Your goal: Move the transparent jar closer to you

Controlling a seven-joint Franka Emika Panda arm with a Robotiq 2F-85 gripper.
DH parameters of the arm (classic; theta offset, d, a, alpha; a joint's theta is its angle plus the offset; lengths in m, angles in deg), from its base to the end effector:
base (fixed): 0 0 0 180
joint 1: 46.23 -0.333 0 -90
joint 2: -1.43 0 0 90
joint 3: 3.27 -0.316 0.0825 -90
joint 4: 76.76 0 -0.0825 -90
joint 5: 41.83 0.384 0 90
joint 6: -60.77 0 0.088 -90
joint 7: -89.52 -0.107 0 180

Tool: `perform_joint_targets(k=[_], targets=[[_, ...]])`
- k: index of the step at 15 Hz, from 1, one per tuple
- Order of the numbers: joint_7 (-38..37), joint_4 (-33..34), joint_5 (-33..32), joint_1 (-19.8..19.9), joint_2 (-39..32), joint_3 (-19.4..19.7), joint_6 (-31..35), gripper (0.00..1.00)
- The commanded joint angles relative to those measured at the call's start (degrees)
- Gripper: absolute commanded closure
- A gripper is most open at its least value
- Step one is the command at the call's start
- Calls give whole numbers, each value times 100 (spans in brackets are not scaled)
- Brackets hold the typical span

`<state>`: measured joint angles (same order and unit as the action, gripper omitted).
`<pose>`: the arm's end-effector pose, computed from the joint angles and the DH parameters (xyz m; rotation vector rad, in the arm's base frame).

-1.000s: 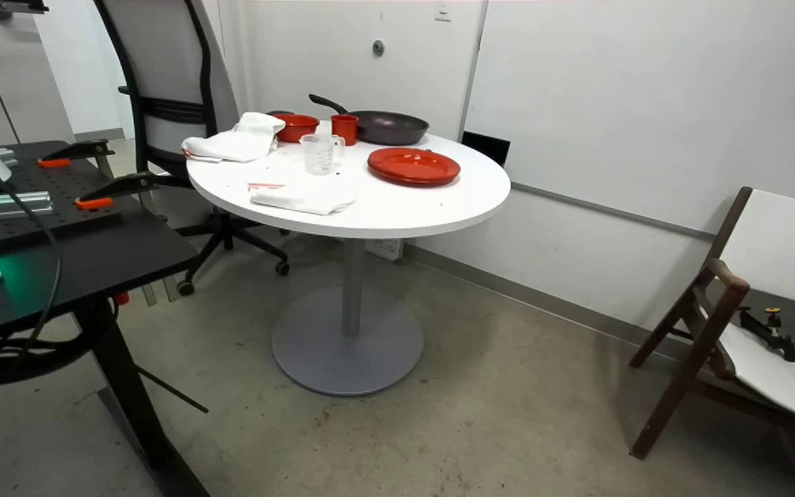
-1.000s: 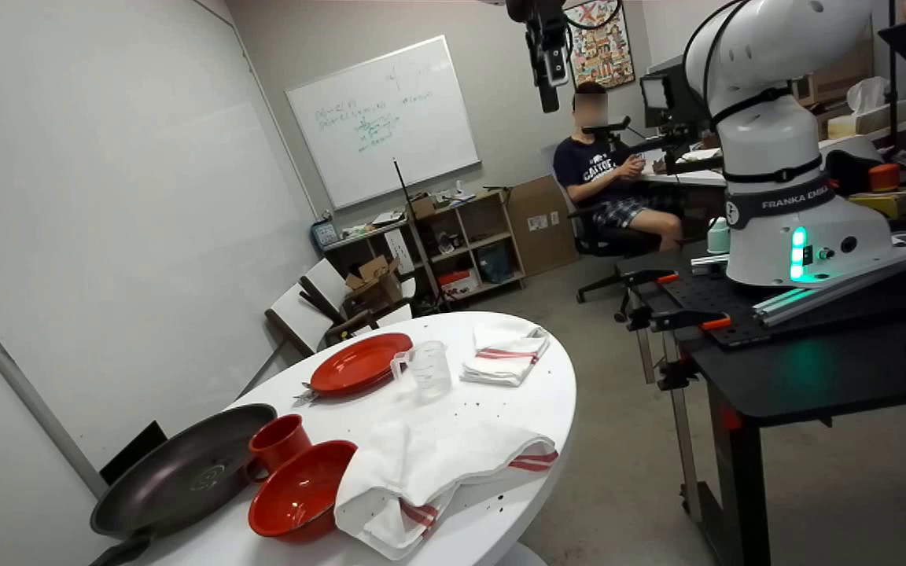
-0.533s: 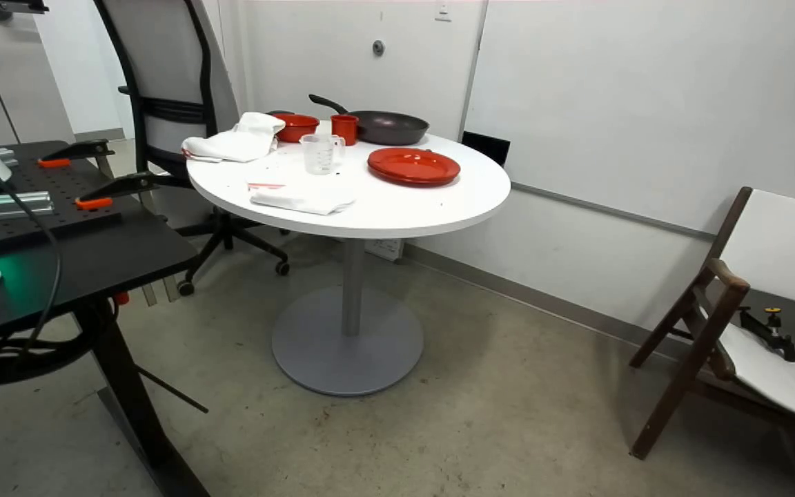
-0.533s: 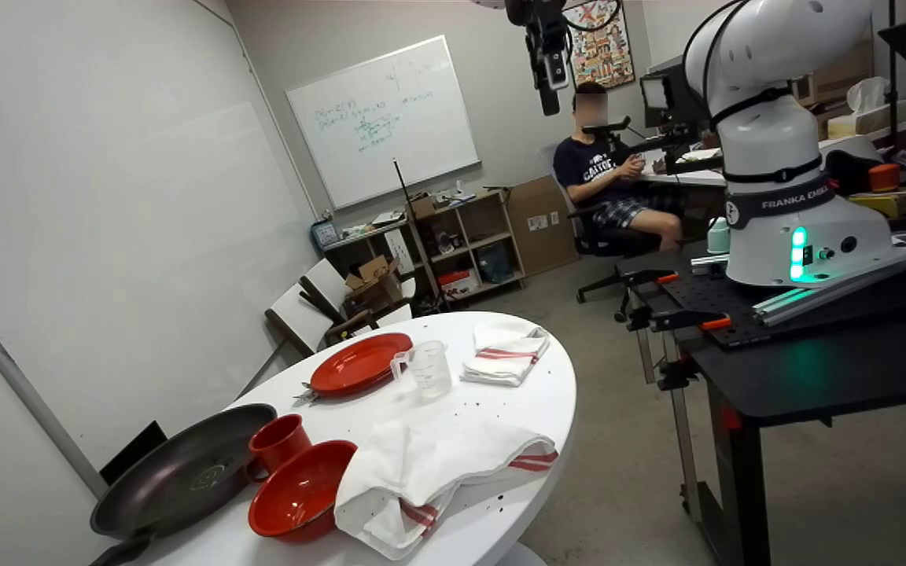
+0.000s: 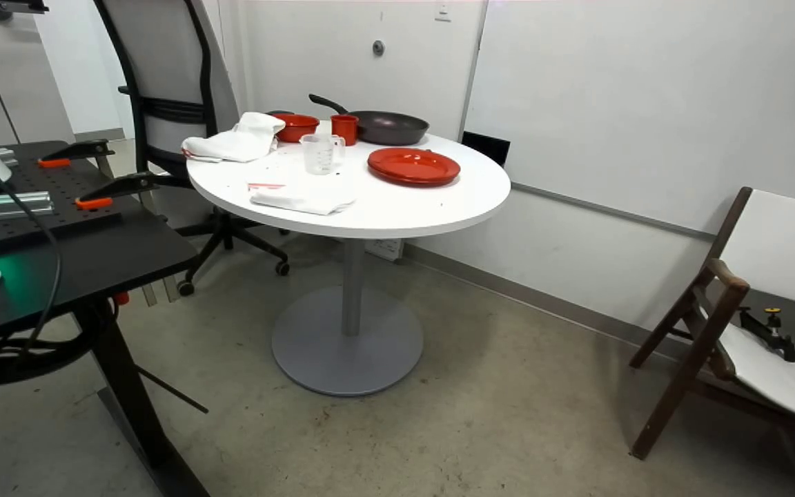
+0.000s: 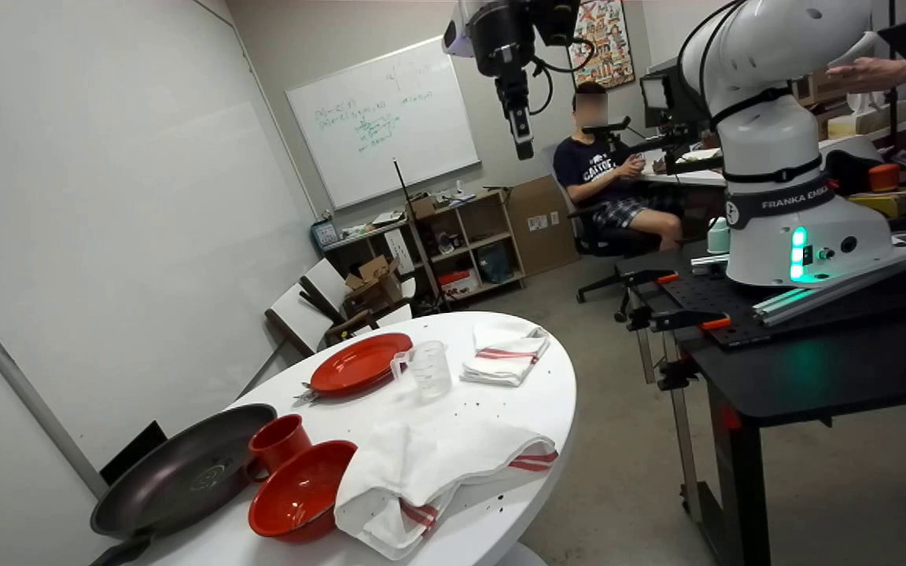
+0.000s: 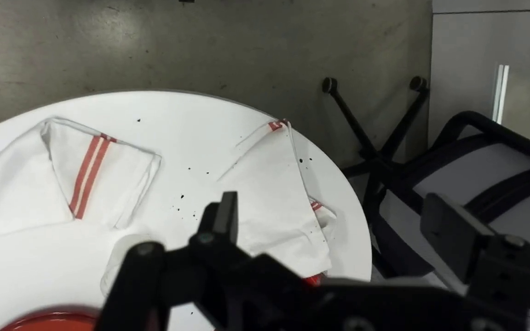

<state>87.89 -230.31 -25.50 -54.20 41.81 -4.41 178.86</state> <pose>0.3347 0.0687 0.4546 -2.8893 -0.0034 -0.0919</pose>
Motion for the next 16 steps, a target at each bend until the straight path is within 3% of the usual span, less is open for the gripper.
perform_joint_targets(k=[1,6,16], targets=[[330,570,164,19,-1200,156,490,0],[706,1518,304,54,-2656,385,936,0],[1137,4003,244,495,-5074,209,858,0]])
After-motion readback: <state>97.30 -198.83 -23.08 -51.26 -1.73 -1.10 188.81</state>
